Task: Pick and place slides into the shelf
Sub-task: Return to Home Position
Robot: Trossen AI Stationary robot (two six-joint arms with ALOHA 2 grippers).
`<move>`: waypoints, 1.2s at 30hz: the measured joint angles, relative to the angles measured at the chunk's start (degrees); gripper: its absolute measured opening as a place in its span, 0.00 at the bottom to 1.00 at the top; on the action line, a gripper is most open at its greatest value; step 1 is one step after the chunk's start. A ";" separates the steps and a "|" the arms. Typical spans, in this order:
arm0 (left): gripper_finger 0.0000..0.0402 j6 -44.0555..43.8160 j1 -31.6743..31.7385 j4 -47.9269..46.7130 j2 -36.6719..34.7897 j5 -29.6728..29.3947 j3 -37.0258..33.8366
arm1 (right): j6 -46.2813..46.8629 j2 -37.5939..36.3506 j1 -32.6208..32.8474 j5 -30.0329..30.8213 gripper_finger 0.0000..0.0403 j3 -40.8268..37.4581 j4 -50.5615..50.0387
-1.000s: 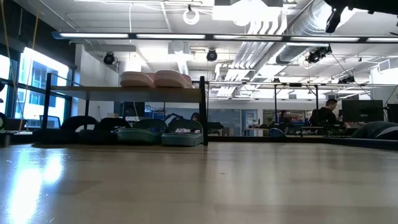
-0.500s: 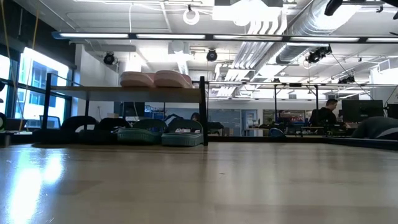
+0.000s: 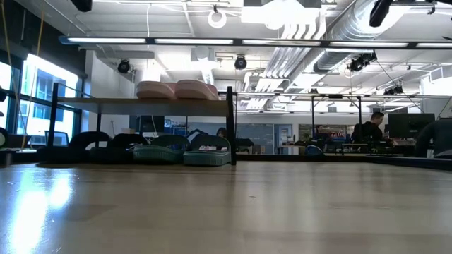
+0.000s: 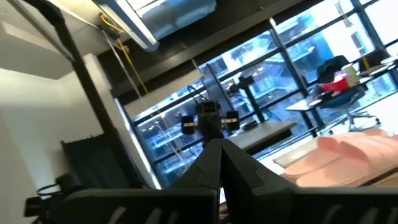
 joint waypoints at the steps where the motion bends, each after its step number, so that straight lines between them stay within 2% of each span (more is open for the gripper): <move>1: 0.00 0.56 -0.94 -1.64 -0.85 -1.84 -0.04 | -0.93 0.11 1.67 2.07 0.00 -0.08 0.03; 6: 0.00 2.19 -5.37 -2.12 -4.71 -6.63 -2.03 | -2.67 0.40 8.49 8.02 0.00 -4.53 6.39; 11: 0.00 3.30 -8.15 -1.91 -7.75 -10.98 -5.08 | -1.80 0.42 11.65 12.09 0.00 -11.41 17.34; 24: 0.00 1.37 -8.73 1.85 -9.01 -11.99 -11.37 | 0.05 0.27 12.61 12.49 0.00 -12.69 16.96; 36: 0.00 -0.99 -8.71 7.22 -9.01 -11.58 -16.33 | 3.32 0.29 12.59 12.84 0.00 -18.94 24.27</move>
